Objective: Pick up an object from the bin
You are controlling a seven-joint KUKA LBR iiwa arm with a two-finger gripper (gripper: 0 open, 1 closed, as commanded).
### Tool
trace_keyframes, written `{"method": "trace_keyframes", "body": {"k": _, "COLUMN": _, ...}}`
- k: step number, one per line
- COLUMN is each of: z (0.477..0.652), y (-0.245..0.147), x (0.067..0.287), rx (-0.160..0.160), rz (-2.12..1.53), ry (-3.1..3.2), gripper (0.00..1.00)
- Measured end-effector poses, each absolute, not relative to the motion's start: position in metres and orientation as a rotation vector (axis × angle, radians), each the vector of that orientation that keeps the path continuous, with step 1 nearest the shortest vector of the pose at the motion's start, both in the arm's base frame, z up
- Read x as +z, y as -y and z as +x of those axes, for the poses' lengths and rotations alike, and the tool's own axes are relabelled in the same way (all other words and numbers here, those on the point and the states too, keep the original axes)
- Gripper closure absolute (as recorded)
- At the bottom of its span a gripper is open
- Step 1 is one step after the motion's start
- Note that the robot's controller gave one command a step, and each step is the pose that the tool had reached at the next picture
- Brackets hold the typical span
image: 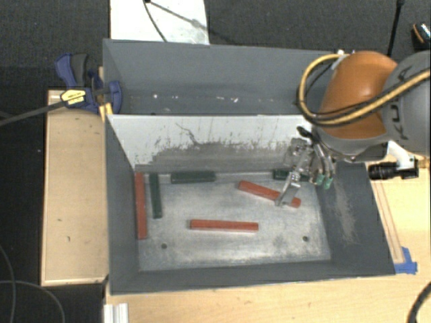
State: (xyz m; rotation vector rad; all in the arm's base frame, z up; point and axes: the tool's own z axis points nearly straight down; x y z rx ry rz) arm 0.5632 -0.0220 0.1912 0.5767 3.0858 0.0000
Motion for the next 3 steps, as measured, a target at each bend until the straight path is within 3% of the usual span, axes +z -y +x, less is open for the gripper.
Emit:
{"method": "trace_keyframes", "body": {"k": 1, "z": 0.585, "y": -0.004, "x": 0.074, "rx": 0.0, "rz": 0.862, "ry": -3.026, "gripper": 0.0}}
{"method": "trace_keyframes", "body": {"k": 2, "z": 0.587, "y": -0.003, "x": 0.078, "rx": 0.0, "rz": 0.858, "ry": -3.021, "gripper": 1.0}}
{"method": "trace_keyframes", "body": {"k": 3, "z": 0.561, "y": 0.032, "x": 0.221, "rx": 0.003, "rz": 0.803, "ry": -3.027, "gripper": 1.0}}
